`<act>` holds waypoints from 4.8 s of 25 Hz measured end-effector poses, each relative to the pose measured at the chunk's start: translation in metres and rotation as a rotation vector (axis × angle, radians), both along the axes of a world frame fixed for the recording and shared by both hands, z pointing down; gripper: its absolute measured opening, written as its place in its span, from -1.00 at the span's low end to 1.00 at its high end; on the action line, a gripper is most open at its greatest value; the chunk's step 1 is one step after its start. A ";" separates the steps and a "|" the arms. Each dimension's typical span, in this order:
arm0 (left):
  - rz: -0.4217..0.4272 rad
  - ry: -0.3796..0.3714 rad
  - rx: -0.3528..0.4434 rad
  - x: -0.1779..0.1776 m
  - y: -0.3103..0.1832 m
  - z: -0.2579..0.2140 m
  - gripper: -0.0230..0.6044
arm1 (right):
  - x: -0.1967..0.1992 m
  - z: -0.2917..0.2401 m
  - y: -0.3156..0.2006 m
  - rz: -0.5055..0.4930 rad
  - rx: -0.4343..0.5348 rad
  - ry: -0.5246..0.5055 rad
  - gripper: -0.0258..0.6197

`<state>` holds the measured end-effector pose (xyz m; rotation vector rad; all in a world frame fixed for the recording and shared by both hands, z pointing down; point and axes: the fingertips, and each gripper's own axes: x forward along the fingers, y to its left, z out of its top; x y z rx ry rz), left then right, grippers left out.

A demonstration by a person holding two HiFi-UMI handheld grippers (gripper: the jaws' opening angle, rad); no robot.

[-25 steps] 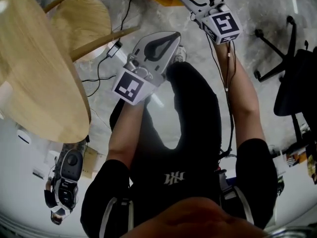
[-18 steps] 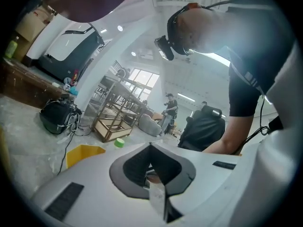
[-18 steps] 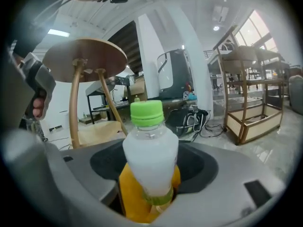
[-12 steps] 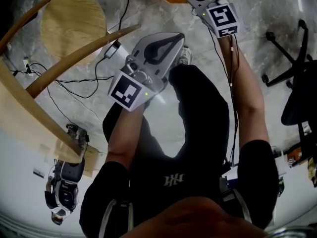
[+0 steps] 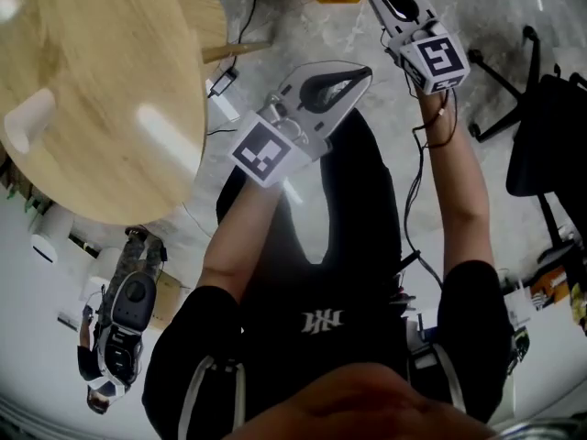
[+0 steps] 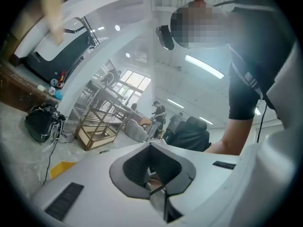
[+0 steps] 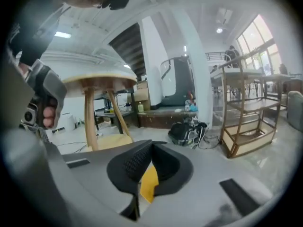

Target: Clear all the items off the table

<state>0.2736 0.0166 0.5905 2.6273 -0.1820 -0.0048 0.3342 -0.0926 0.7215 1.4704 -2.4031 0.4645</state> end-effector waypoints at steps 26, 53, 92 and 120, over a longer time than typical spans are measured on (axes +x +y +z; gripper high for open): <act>-0.412 -0.165 0.316 -0.414 0.013 -0.379 -0.92 | -0.405 -0.533 0.097 -0.428 0.277 -0.159 -0.92; -0.589 -0.201 0.187 -0.500 -0.040 -0.329 -0.92 | -0.414 -0.359 -0.041 -0.312 0.056 -0.037 0.26; -0.621 -0.214 0.199 -0.594 -0.153 -0.335 -0.92 | -0.494 -0.419 -0.141 -0.382 0.071 0.051 0.12; -0.442 -0.180 0.299 -0.677 -0.216 -0.371 -0.92 | -0.386 -0.573 -0.265 0.048 0.314 0.077 0.08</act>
